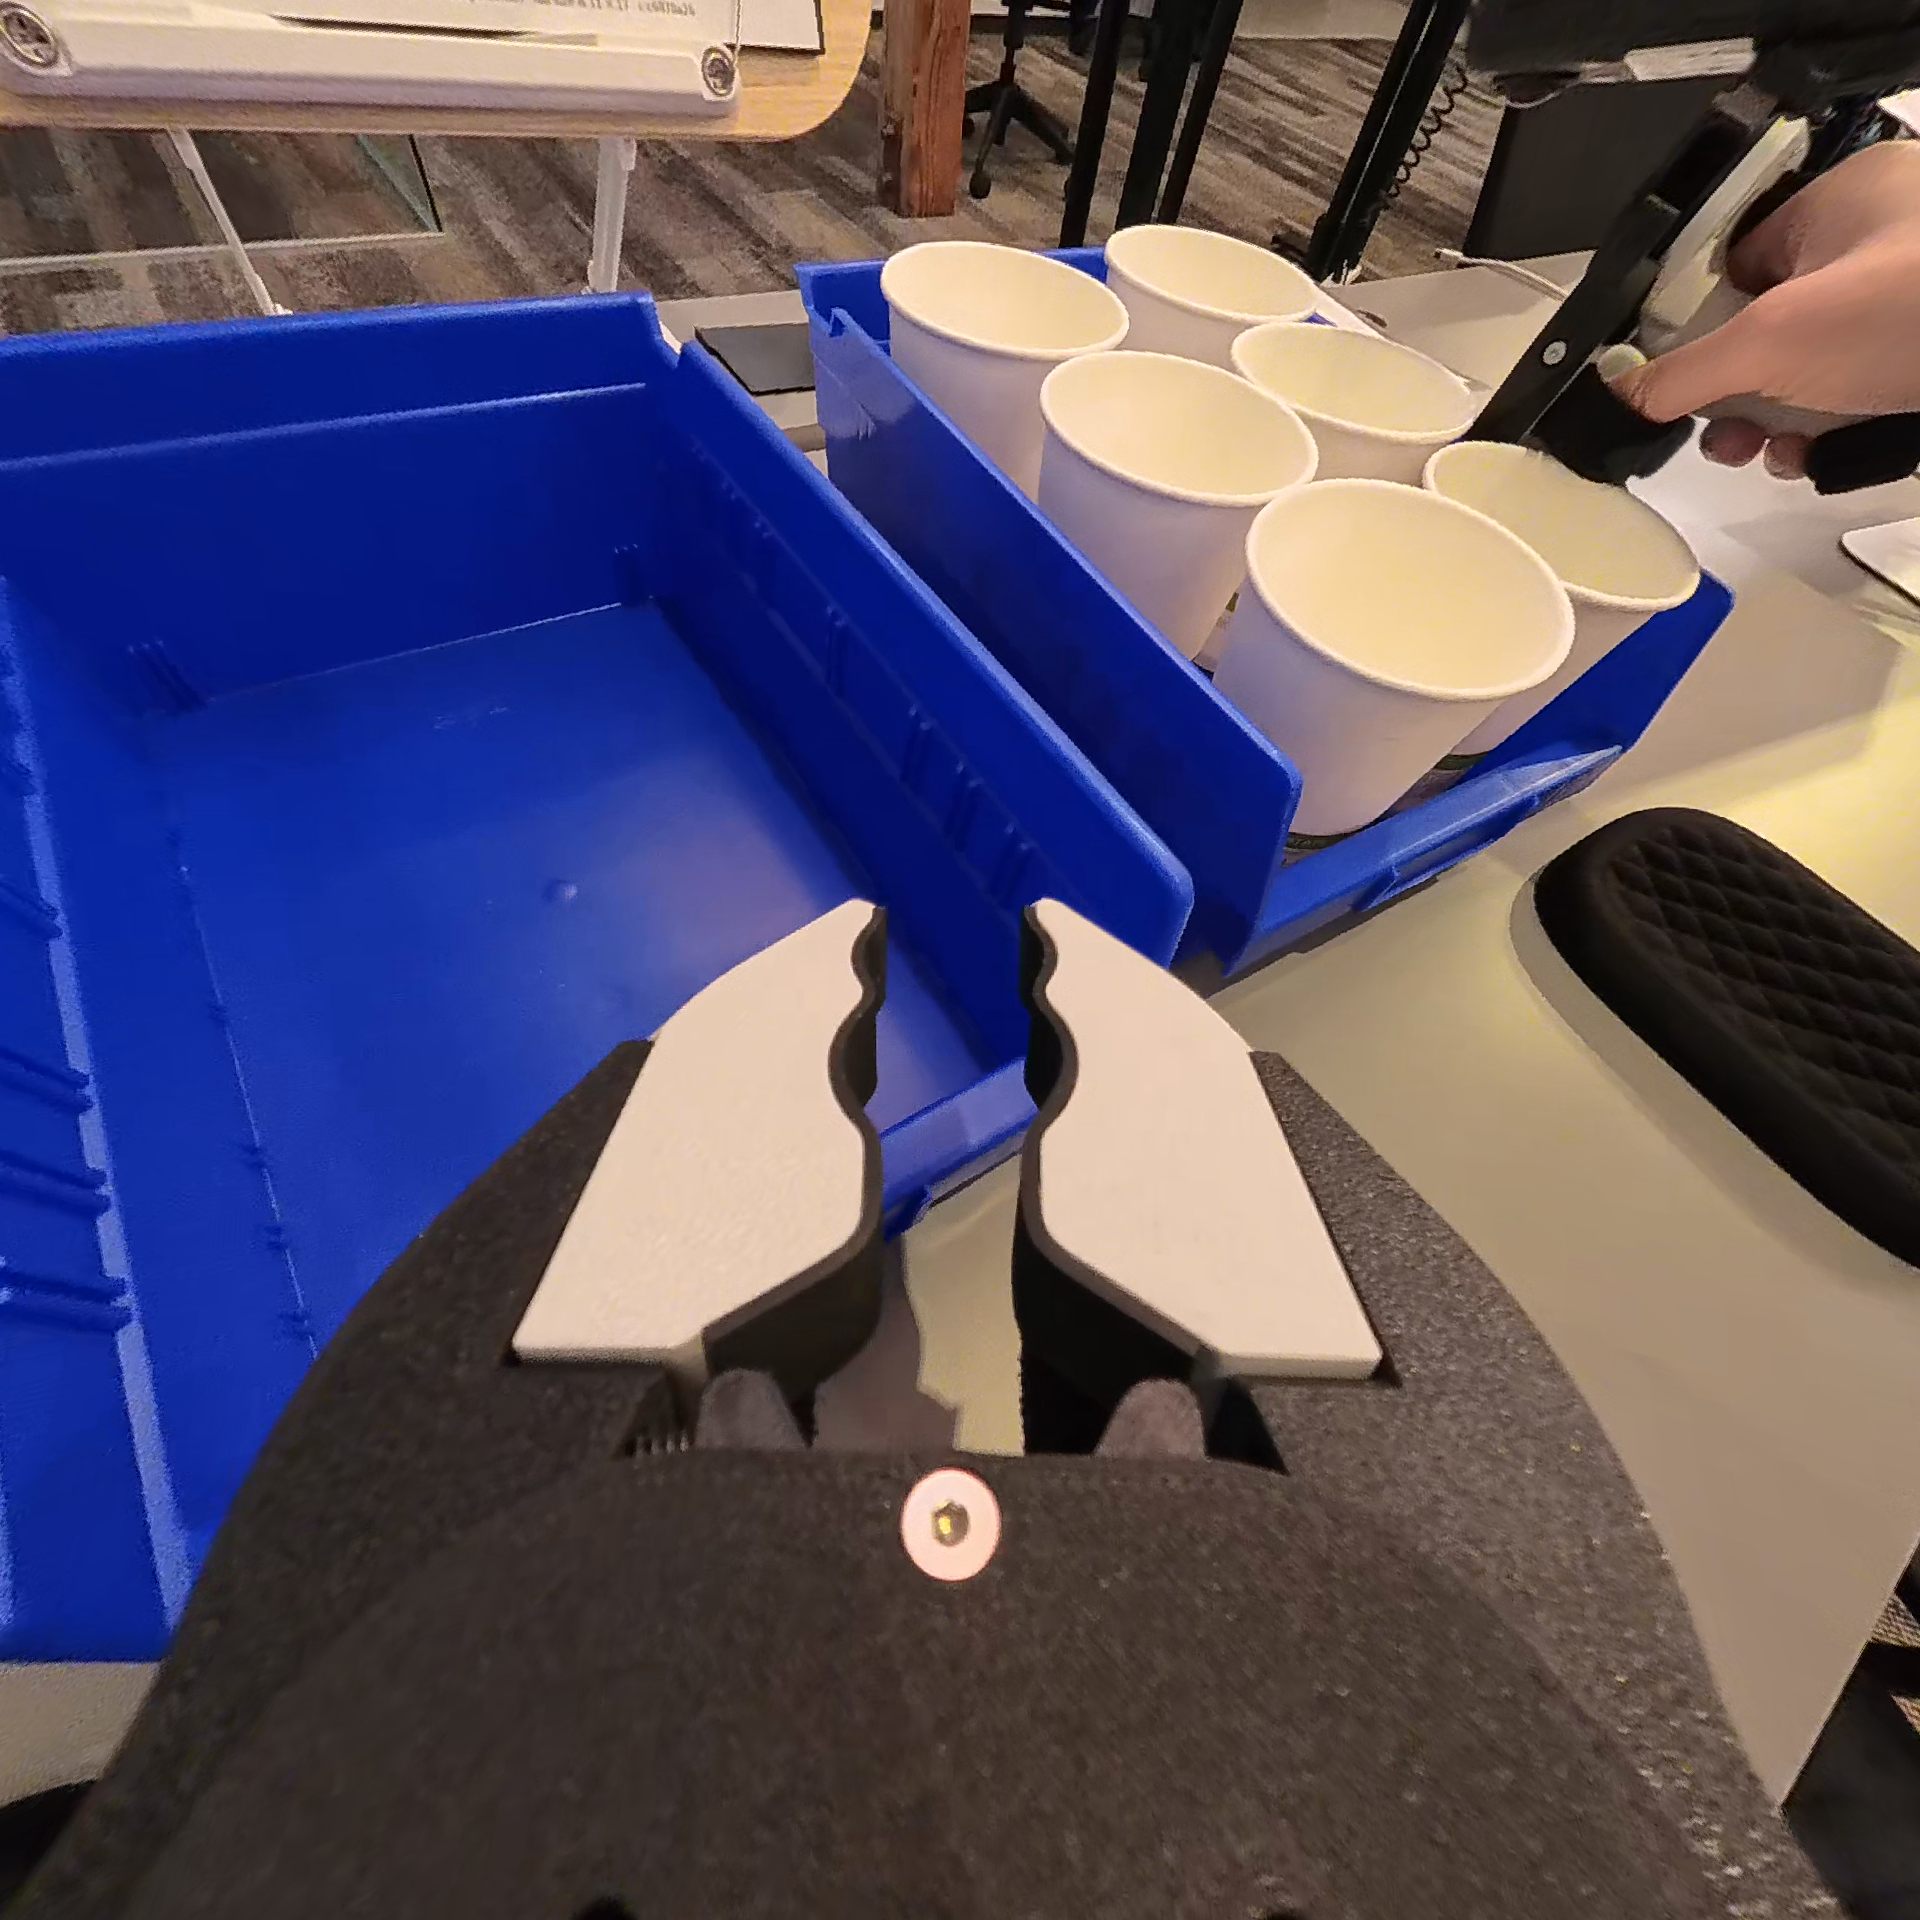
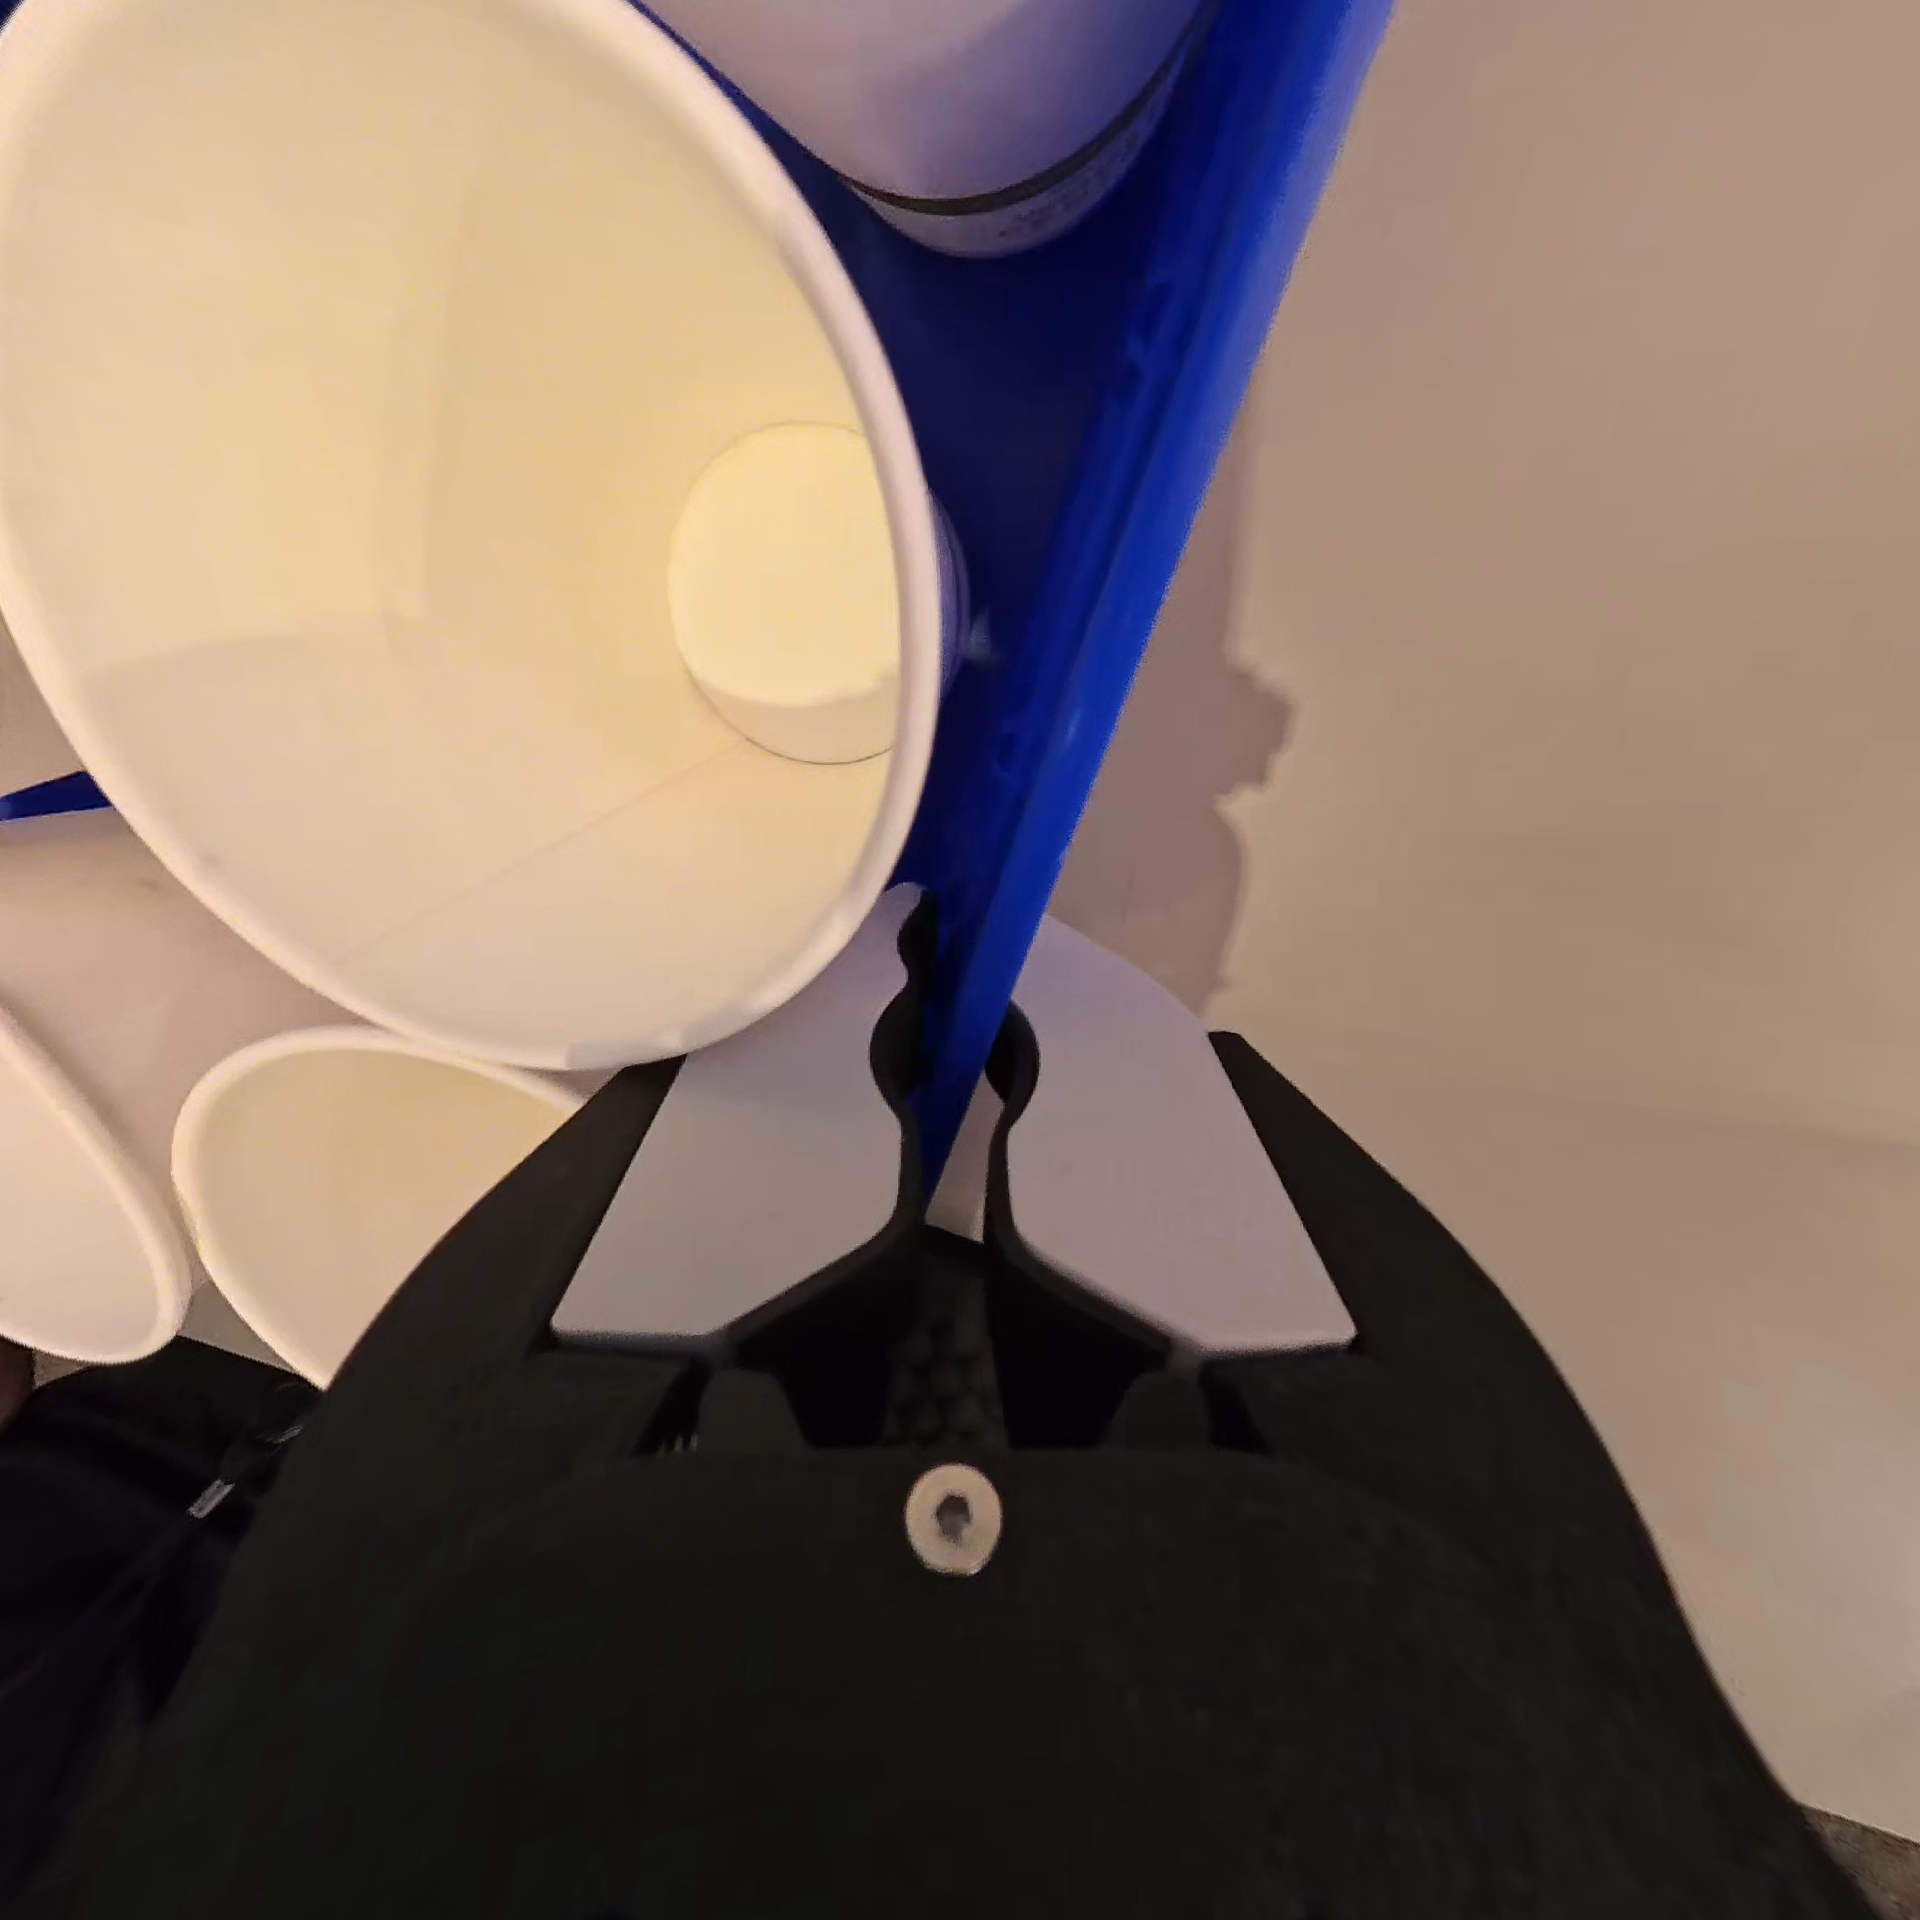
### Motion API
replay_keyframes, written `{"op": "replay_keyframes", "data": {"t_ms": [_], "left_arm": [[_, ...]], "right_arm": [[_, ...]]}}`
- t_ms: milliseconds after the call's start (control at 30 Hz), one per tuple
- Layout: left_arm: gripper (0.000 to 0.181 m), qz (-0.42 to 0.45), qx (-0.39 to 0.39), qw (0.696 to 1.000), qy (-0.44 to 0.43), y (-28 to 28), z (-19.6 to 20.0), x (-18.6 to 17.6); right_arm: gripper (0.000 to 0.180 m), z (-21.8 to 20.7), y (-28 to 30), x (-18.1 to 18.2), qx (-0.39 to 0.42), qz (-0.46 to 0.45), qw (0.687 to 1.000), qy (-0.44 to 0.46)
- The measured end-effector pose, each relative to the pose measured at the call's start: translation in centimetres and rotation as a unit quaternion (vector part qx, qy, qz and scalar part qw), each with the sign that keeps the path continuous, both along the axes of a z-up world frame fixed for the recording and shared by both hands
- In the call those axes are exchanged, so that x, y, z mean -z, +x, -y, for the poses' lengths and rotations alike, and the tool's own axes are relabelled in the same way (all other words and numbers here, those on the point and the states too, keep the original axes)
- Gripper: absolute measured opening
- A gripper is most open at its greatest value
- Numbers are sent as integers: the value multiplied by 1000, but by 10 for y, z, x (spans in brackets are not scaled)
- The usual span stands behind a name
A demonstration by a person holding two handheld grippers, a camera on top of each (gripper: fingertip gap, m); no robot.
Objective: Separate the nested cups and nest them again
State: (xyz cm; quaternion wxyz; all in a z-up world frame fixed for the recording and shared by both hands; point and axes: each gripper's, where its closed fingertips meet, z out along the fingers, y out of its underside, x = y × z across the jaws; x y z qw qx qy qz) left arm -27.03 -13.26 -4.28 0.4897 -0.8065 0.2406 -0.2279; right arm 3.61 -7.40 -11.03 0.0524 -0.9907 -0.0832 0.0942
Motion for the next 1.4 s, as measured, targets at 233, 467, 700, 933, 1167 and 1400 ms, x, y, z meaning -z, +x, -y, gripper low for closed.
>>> {"op": "replay_keyframes", "data": {"t_ms": [233, 467, 700, 933, 1167, 1400], "left_arm": [[23, -5, -4, 1000, 6, -10, 4, -4], [23, -4, -23, 1000, 14, -41, 11, -12], [23, -9, -51, 999, 14, -89, 25, -14], [23, -7, -96, 995, 23, -142, 43, -14], [23, 9, -133, 990, 34, -185, 55, -21], [23, 31, -153, 987, 41, -216, 61, -25]], "right_arm": [[5, -2, 9, 0, 31, -26, 999, 2], [5, 2, 21, 0, 38, -37, 999, -3], [4, 13, 26, -1, 34, -50, 998, -22], [4, 20, 21, -16, 14, -51, 997, -50], [4, 15, 18, -59, 4, -13, 999, -39], [4, 3, -11, -134, -14, 19, 1000, -17]]}}
